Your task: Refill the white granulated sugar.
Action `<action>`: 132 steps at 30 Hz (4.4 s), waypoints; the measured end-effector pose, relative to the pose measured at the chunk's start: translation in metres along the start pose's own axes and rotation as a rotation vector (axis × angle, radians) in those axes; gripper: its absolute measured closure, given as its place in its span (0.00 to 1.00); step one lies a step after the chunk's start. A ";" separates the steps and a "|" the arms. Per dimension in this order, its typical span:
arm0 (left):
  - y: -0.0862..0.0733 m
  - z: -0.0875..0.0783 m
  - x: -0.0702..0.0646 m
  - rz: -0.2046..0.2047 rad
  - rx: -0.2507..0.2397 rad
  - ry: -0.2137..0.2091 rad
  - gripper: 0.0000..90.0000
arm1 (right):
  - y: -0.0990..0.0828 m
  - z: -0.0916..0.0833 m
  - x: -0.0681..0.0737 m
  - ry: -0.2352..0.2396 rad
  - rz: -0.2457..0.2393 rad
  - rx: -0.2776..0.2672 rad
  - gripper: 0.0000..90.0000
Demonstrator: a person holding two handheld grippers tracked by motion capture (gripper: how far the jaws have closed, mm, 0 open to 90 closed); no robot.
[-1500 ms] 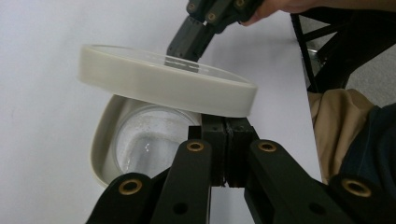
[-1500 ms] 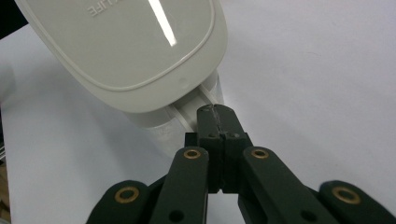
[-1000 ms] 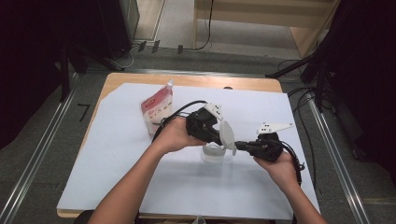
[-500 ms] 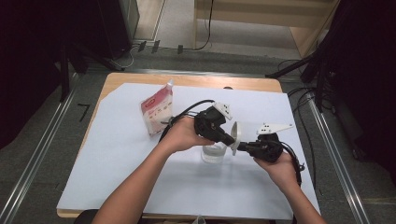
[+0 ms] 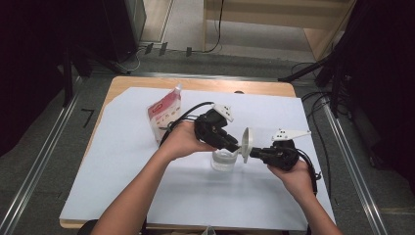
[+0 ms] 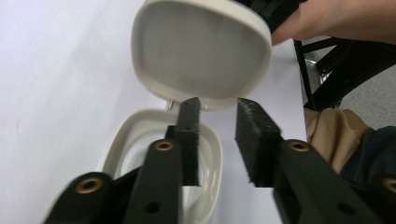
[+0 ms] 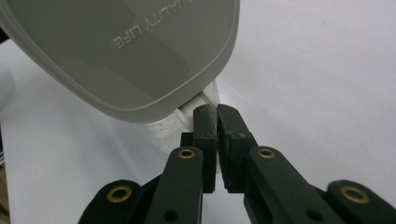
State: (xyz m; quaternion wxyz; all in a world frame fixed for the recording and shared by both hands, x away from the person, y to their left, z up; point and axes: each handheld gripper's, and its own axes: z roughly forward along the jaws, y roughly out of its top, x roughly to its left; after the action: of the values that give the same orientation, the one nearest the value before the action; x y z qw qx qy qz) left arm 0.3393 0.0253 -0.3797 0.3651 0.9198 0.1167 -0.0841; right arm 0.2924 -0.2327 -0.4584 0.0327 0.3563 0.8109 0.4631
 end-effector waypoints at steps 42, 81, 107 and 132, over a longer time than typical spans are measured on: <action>-0.064 -0.046 0.004 -0.128 -0.067 0.158 0.53 | -0.004 -0.018 -0.002 0.007 -0.033 -0.064 0.63; -0.130 -0.120 0.007 -0.269 -0.116 0.305 0.50 | -0.005 -0.023 -0.012 -0.050 -0.032 -0.077 0.52; -0.162 -0.160 0.026 -0.403 -0.196 0.400 0.54 | -0.007 -0.018 -0.012 -0.060 -0.035 -0.054 0.49; -0.128 -0.129 0.048 -0.414 -0.216 0.522 0.77 | -0.020 -0.023 -0.013 -0.101 0.007 -0.043 0.48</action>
State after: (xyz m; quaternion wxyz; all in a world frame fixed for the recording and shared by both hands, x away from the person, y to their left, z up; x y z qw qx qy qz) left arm 0.3592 0.2127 -0.3817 0.3934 0.8232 0.3983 0.0944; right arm 0.2824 -0.2638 -0.4644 0.0794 0.3811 0.7970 0.4618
